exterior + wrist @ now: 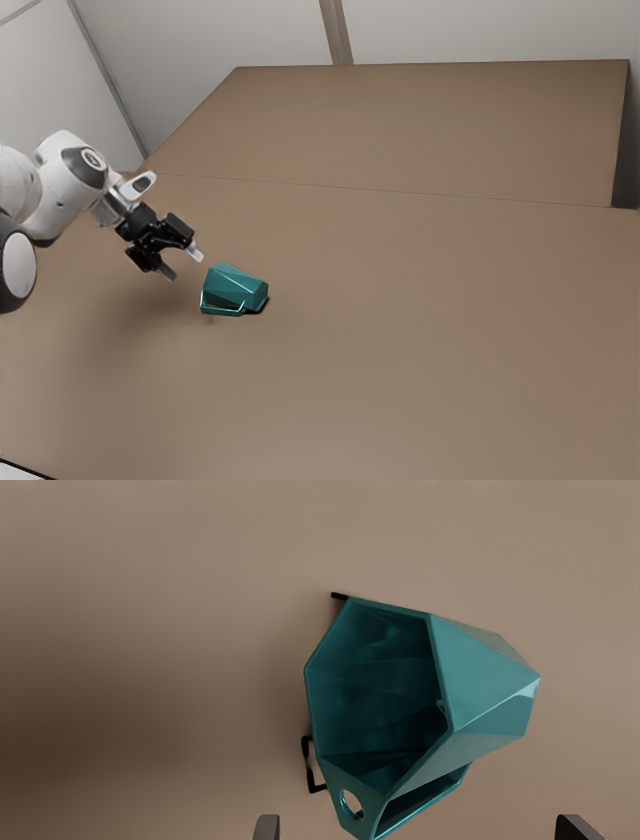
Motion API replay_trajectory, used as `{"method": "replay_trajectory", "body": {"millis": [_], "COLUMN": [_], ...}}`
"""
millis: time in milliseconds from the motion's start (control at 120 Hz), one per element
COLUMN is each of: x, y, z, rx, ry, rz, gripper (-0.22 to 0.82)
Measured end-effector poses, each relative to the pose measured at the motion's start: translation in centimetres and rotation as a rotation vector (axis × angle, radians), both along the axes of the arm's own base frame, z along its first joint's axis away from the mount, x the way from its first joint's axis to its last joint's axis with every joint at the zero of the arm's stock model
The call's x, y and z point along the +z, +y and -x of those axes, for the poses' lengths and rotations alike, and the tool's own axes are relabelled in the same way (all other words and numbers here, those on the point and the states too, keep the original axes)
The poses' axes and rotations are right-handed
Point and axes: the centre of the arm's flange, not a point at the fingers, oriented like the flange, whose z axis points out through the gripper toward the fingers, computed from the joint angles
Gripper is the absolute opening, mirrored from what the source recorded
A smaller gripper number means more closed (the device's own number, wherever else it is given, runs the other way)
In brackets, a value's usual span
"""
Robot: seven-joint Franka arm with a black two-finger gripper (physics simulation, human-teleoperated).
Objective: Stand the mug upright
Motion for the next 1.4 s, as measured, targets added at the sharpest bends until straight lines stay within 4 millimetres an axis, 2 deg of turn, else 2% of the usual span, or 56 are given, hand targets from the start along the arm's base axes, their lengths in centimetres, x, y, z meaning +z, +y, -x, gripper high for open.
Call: {"method": "replay_trajectory", "body": {"millis": [492,842,1075,1400], "x": [-4.3,-4.7,-5.7,-5.8], "y": [-0.5,-1.5,-2.2,-3.3], "z": [-1.7,-1.7,-0.6,-0.6], "rx": [-0.003,-0.005,-0.007,-0.01], "ry": [-0.128,-0.173,-0.138,-0.127], "rz": [0.096,0.197,0.257,0.294], "gripper": [0.6,0.6,0.6,0.58]}}
